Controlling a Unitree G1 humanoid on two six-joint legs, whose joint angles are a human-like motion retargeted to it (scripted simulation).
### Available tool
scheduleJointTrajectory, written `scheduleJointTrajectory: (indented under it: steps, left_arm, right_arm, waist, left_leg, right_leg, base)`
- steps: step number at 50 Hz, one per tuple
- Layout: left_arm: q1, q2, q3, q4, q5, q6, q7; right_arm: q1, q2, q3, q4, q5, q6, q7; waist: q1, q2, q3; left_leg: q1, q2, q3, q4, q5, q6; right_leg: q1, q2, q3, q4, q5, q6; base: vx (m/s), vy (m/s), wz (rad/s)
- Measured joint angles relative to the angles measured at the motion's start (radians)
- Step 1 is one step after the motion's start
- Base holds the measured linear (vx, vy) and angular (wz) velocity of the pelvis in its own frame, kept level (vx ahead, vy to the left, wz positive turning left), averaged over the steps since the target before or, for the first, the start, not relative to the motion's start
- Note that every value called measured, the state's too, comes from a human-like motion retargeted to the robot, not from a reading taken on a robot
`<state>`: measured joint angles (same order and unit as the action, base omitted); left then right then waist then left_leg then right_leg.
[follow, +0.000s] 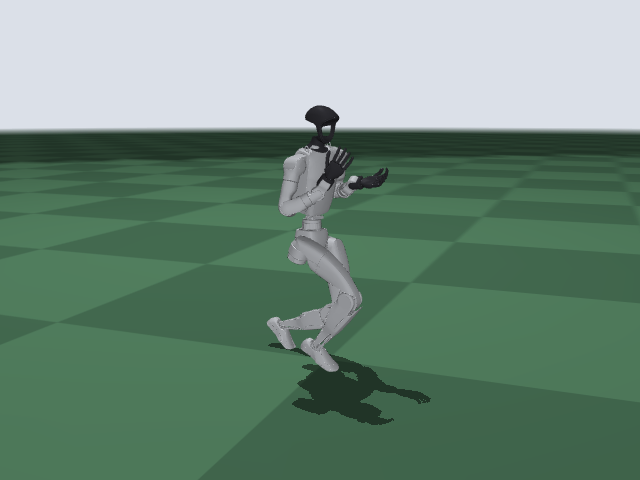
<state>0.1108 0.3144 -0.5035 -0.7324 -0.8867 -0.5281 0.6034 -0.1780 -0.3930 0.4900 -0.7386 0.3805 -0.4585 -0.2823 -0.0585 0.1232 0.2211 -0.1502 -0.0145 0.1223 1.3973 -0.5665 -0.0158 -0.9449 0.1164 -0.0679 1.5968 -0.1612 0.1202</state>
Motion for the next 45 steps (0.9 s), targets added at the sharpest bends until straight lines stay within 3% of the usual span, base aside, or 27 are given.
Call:
scheduleJointTrajectory:
  steps: [3, 5, 7, 10, 12, 16, 19, 22, 25, 28, 32, 35, 40, 45]
  left_arm:
    - [-0.034, 0.009, 0.02, -0.041, 0.027, -0.007, 0.059]
    - [-0.066, 0.006, 0.018, -0.053, 0.053, -0.018, 0.087]
    - [-0.082, 0.002, 0.018, -0.047, 0.072, -0.033, 0.096]
    - [-0.088, -0.001, 0.013, -0.02, 0.088, -0.053, 0.075]
    - [-0.087, 0.001, 0.003, 0.001, 0.111, -0.062, 0.046]
    - [-0.087, 0.021, -0.037, 0.051, 0.187, -0.067, -0.005]
    - [-0.093, 0.041, -0.069, 0.082, 0.223, -0.072, -0.03]
    - [-0.108, 0.054, -0.087, 0.095, 0.232, -0.082, -0.048]
    - [-0.127, 0.053, -0.092, 0.089, 0.233, -0.102, -0.058]
    - [-0.134, 0.036, -0.093, 0.082, 0.255, -0.117, -0.056]
    - [-0.139, 0.014, -0.106, 0.089, 0.29, -0.107, -0.063]
    - [-0.144, 0.008, -0.117, 0.103, 0.325, -0.091, -0.07]
    - [-0.151, 0.012, -0.123, 0.12, 0.415, -0.058, -0.074]
    - [-0.16, -0.004, -0.112, 0.128, 0.514, -0.031, -0.065]
  right_arm:
    - [-0.027, 0.008, -0.011, -0.02, -0.026, 0.005, -0.026]
    - [-0.036, 0.025, -0.014, -0.028, -0.042, 0.007, -0.029]
    - [-0.042, 0.044, -0.005, -0.033, -0.033, 0.006, -0.018]
    - [-0.055, 0.057, 0.024, -0.031, 0.037, -0.002, 0.018]
    - [-0.061, 0.044, 0.043, -0.019, 0.089, -0.008, 0.041]
    - [-0.061, -0.008, 0.069, 0.016, 0.146, -0.034, 0.05]
    - [-0.051, -0.056, 0.07, 0.032, 0.138, -0.06, 0.024]
    - [-0.045, -0.102, 0.053, 0.025, 0.101, -0.091, -0.031]
    - [-0.06, -0.146, 0.033, 0.011, 0.037, -0.119, -0.109]
    - [-0.079, -0.187, 0.037, 0.006, -0.027, -0.132, -0.172]
    - [-0.051, -0.218, 0.061, 0.002, -0.062, -0.144, -0.194]
    - [-0.004, -0.217, 0.074, 0.003, -0.06, -0.142, -0.176]
    - [0.048, -0.2, 0.067, 0.008, -0.101, -0.131, -0.142]
    - [0.059, -0.191, 0.047, -0.01, -0.218, -0.106, -0.131]
  waist:
    - [0.004, -0.065, -0.014]
    - [0.001, -0.127, -0.009]
    - [0.004, -0.14, -0.012]
    - [0.021, -0.104, -0.034]
    - [0.013, -0.101, -0.065]
    - [-0.037, -0.124, -0.144]
    - [-0.06, -0.126, -0.189]
    - [-0.047, -0.087, -0.191]
    - [-0.008, 0.008, -0.152]
    - [0.044, 0.14, -0.108]
    - [0.054, 0.213, -0.066]
    - [0.06, 0.216, -0.069]
    - [0.059, 0.149, -0.1]
    - [-0.002, -0.004, -0.123]
  left_leg:
    - [-0.051, -0.071, -0.004, -0.078, -0.249, 0.086]
    - [-0.122, -0.121, 0.0, -0.104, -0.306, 0.132]
    - [-0.207, -0.109, -0.011, -0.084, -0.3, 0.137]
    - [-0.331, -0.042, -0.072, -0.06, -0.215, 0.075]
    - [-0.427, -0.032, -0.114, -0.055, -0.096, 0.015]
    - [-0.632, -0.047, -0.13, -0.055, 0.184, -0.087]
    - [-0.757, -0.029, -0.076, -0.04, 0.238, -0.096]
    - [-0.838, 0.085, 0.019, 0.056, 0.15, -0.054]
    - [-0.887, 0.279, 0.089, 0.205, 0.018, 0.001]
    - [-0.919, 0.472, 0.098, 0.288, -0.07, 0.013]
    - [-0.837, 0.539, 0.149, 0.263, -0.143, 0.011]
    - [-0.741, 0.509, 0.186, 0.177, -0.17, 0.007]
    - [-0.594, 0.35, 0.212, -0.018, -0.207, 0.011]
    - [-0.463, 0.097, 0.252, -0.228, -0.212, 0.067]
  right_leg:
    - [-0.117, -0.057, 0.033, 0.093, -0.111, -0.018]
    - [-0.168, -0.131, 0.067, 0.148, -0.187, -0.027]
    - [-0.166, -0.18, 0.06, 0.179, -0.225, -0.044]
    - [-0.079, -0.181, 0.029, 0.191, -0.249, -0.068]
    - [0.01, -0.175, 0.039, 0.177, -0.26, -0.067]
    - [0.199, -0.17, 0.086, 0.057, -0.255, 0.003]
    - [0.324, -0.156, 0.097, -0.087, -0.283, 0.057]
    - [0.43, -0.121, 0.056, -0.234, -0.449, 0.04]
    - [0.49, -0.033, -0.013, -0.369, -0.675, -0.043]
    - [0.5, 0.121, -0.047, -0.505, -0.711, -0.099]
    - [0.534, 0.171, -0.085, -0.581, -0.692, -0.114]
    - [0.55, 0.152, -0.101, -0.617, -0.66, -0.107]
    - [0.555, 0.053, -0.109, -0.572, -0.641, -0.078]
    - [0.524, -0.179, -0.129, -0.351, -0.642, -0.024]
  base:
    - [-0.64, -0.13, 0.03]
    - [-0.71, -0.17, 0.67]
    - [-0.65, -0.17, 0.67]
    - [-0.57, -0.19, 0.46]
    - [-0.54, -0.24, 0.92]
    - [-0.52, -0.24, 1.56]
    - [-0.49, -0.17, 1.35]
    - [-0.47, -0.13, 0.52]
    - [-0.48, -0.1, -0.38]
    - [-0.45, -0.08, -0.9]
    - [-0.28, -0.08, -0.21]
    - [-0.14, -0.06, 0.01]
    - [-0.01, 0.0, 0.12]
    - [0.05, 0.03, 0.64]
